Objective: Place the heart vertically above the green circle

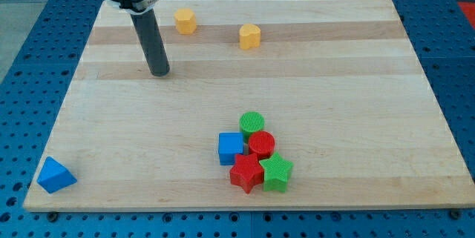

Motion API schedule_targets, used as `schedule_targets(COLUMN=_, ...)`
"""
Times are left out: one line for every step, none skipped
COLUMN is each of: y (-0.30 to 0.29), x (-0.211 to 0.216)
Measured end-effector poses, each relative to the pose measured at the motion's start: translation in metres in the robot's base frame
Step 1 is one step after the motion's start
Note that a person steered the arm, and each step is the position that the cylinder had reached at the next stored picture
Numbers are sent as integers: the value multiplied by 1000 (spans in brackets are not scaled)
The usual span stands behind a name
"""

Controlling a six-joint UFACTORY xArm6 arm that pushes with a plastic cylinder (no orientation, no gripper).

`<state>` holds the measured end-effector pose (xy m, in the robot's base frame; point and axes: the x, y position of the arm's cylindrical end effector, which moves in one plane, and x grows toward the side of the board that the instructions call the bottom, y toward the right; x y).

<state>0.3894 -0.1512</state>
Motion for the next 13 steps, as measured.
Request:
schedule_targets(y=0, x=-4)
schedule_targets(y=1, x=-17)
schedule_targets(y=1, x=-24)
schedule_targets(y=1, x=-29)
schedule_targets(y=3, x=-45)
schedule_targets(y=18, x=-75)
schedule_targets(y=44, x=-90)
schedule_targets(y=72, x=-104)
schedule_targets(y=110, x=-111)
schedule_targets(y=141, x=-111)
schedule_targets(y=141, x=-111)
schedule_targets(y=143, x=-111)
schedule_targets(y=154, x=-111)
